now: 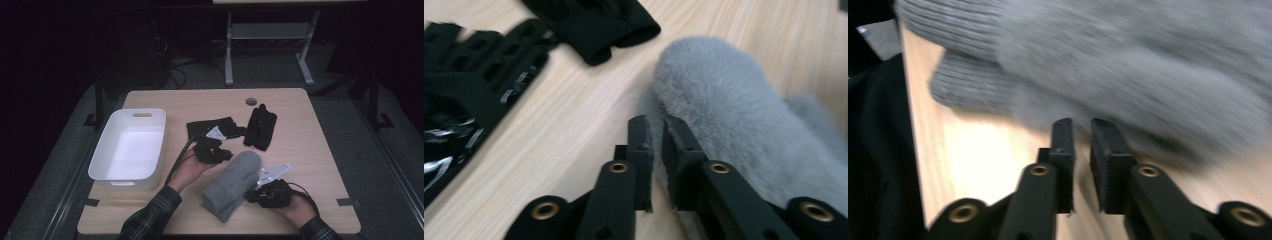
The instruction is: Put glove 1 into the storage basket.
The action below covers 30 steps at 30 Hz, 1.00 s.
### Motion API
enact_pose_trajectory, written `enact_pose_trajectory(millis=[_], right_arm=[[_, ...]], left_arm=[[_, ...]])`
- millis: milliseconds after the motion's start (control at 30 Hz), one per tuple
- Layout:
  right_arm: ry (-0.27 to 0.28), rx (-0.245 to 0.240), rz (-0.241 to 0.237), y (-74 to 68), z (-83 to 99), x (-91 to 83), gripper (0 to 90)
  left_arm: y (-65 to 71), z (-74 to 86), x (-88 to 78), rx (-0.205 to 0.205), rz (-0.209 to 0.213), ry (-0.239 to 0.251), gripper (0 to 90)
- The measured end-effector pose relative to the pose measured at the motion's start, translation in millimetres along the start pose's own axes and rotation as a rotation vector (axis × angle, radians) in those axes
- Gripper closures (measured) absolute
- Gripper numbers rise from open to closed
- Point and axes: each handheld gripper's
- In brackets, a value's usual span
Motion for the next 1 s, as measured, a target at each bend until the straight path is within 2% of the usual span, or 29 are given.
enact_pose_trajectory(millis=[100, 167, 233, 333, 467, 600, 733, 833, 1000], right_arm=[[0.026, 0.041, 0.047, 9.4, 10.8, -12.2, 65.4], [0.043, 0.067, 0.084, 15.0, 17.5, -19.3, 53.5], [0.047, 0.092, 0.116, 20.9, 23.8, -23.0, 44.8], [0.044, 0.132, 0.192, 31.8, 33.8, -26.5, 30.2], [0.045, 0.165, 0.263, 41.9, 40.2, -27.3, 17.8], [0.033, 0.179, 0.290, 49.2, 43.3, -24.7, 14.2], [0.040, 0.178, 0.318, 53.3, 45.5, -24.7, 13.8], [0.047, 0.180, 0.348, 57.5, 47.9, -25.7, 13.7], [0.045, 0.192, 0.386, 63.5, 51.0, -24.7, 12.6]], left_arm=[[4.3, 1.8, -13.1, -0.020, 0.005, 0.013, 67.7], [7.4, 4.6, -19.5, -0.030, 0.023, 0.010, 55.8], [11.9, 8.0, -24.4, -0.051, 0.061, 0.018, 44.2], [20.1, 12.8, -27.1, -0.059, 0.089, 0.025, 29.8], [33.0, 20.0, -24.7, -0.050, 0.101, 0.010, 18.4], [40.1, 25.3, -16.8, -0.047, 0.099, -0.010, 17.4], [43.2, 29.6, -1.1, -0.047, 0.111, -0.056, 17.2], [47.2, 31.2, 7.6, -0.023, 0.092, -0.088, 17.1], [48.1, 33.8, 16.0, -0.014, 0.097, -0.142, 17.3]])
Point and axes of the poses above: each handheld gripper's, and its own axes: x roughly forward along the jaws, z roughly out of its underside, y roughly to its right, and after that the axes turned 8 degrees about -y, right-handed
